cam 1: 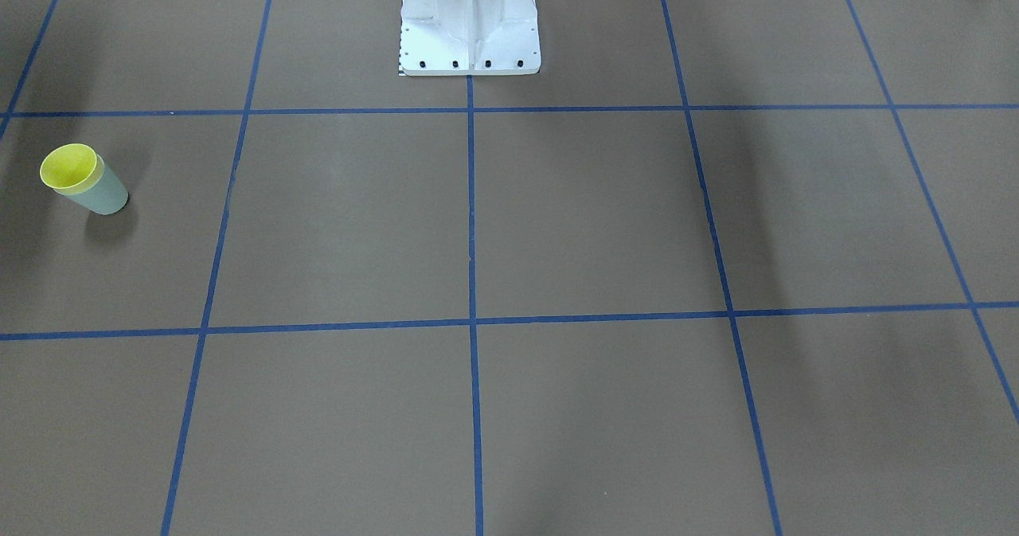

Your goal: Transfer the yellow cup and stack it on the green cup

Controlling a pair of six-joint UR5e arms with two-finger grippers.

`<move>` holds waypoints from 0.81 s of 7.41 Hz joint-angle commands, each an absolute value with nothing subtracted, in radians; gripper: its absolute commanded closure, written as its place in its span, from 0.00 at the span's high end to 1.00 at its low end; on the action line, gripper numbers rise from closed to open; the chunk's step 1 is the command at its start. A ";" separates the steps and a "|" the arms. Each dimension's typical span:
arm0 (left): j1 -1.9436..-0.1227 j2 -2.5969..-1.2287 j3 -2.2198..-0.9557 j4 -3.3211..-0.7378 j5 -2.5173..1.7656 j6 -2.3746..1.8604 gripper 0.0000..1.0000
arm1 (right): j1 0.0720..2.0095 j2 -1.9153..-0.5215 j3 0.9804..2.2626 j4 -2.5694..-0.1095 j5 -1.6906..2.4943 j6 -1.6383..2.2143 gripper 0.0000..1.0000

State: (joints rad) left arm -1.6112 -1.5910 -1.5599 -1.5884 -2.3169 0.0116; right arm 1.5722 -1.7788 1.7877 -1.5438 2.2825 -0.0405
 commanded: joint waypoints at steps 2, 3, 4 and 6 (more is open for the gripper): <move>-1.612 -1.516 -1.667 -1.621 -2.312 0.012 1.00 | 1.572 -1.775 1.792 -1.542 2.283 -0.040 1.00; -1.608 -1.516 -1.667 -1.623 -2.312 0.017 1.00 | 1.572 -1.776 1.789 -1.522 2.283 -0.038 1.00; -1.606 -1.514 -1.660 -1.637 -2.312 0.015 1.00 | 1.572 -1.778 1.789 -1.516 2.283 -0.038 1.00; -1.608 -1.508 -1.631 -1.674 -2.321 0.011 1.00 | 1.572 -1.784 1.790 -1.516 2.284 -0.038 1.00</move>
